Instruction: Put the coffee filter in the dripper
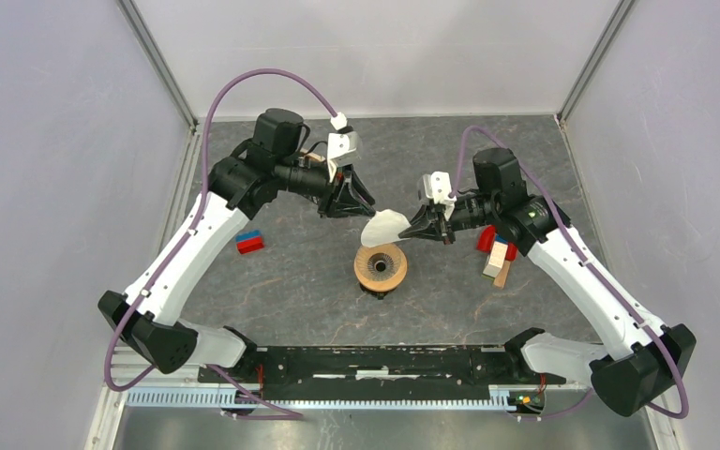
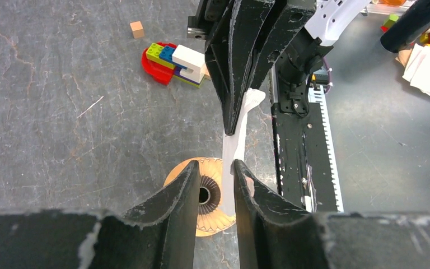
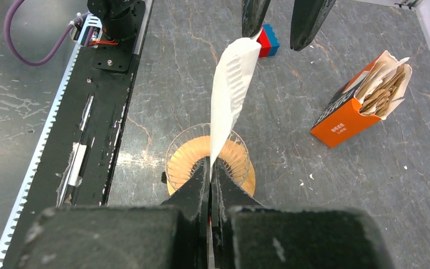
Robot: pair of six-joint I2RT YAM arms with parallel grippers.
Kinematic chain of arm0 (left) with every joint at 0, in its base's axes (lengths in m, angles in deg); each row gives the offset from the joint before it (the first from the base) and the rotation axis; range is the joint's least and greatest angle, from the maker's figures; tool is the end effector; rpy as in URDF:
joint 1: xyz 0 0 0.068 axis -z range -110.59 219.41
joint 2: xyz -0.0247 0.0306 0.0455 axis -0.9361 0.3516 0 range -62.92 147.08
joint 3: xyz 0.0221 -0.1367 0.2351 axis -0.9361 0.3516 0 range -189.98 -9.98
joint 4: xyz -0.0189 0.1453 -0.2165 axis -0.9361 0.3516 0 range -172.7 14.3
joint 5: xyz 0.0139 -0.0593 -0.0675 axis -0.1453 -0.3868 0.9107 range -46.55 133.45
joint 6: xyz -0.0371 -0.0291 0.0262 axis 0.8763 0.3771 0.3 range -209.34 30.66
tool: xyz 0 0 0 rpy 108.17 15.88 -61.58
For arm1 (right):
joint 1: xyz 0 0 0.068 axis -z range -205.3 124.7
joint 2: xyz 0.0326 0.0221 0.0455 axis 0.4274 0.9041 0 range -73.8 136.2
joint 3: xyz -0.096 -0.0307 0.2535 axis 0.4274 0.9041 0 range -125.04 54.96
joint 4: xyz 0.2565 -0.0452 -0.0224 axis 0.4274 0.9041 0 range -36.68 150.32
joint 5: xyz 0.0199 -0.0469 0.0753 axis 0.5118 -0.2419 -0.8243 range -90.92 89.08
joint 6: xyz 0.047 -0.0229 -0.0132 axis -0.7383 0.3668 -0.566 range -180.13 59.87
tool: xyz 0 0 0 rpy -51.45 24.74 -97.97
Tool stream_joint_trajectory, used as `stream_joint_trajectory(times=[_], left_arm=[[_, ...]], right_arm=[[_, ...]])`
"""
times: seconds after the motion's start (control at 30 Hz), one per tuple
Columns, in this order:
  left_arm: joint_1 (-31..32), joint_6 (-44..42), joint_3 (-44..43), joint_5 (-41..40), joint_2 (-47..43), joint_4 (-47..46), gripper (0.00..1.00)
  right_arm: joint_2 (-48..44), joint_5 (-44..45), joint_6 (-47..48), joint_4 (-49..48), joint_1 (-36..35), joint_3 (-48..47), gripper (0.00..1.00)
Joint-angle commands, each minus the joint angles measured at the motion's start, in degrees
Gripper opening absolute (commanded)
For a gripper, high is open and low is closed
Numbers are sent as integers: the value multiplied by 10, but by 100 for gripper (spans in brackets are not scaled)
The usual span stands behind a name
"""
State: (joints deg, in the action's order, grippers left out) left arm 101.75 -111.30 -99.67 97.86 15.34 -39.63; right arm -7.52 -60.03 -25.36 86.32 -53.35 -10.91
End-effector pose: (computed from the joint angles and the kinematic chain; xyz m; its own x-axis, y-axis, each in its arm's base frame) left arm 0.2170 -0.1716 0.4297 -0.0759 0.3056 -0.9491 0.9970 0.0077 -0.0772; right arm 0.1942 0.1381 0.3626 0.0989 -0.2789 -0.9552 -0.9948 -0.0522 -0.0878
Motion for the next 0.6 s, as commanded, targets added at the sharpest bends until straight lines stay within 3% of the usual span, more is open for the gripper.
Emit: stream_joint_trajectory(times=[0.0,0.57], left_arm=[[3,22,9,34,-6,-25,36],[10,56,51,63,-16,-66,40]], right_arm=[[-2,4,-13,-22,1,-2,0],[10,31,-44,-44,1,-3,0]])
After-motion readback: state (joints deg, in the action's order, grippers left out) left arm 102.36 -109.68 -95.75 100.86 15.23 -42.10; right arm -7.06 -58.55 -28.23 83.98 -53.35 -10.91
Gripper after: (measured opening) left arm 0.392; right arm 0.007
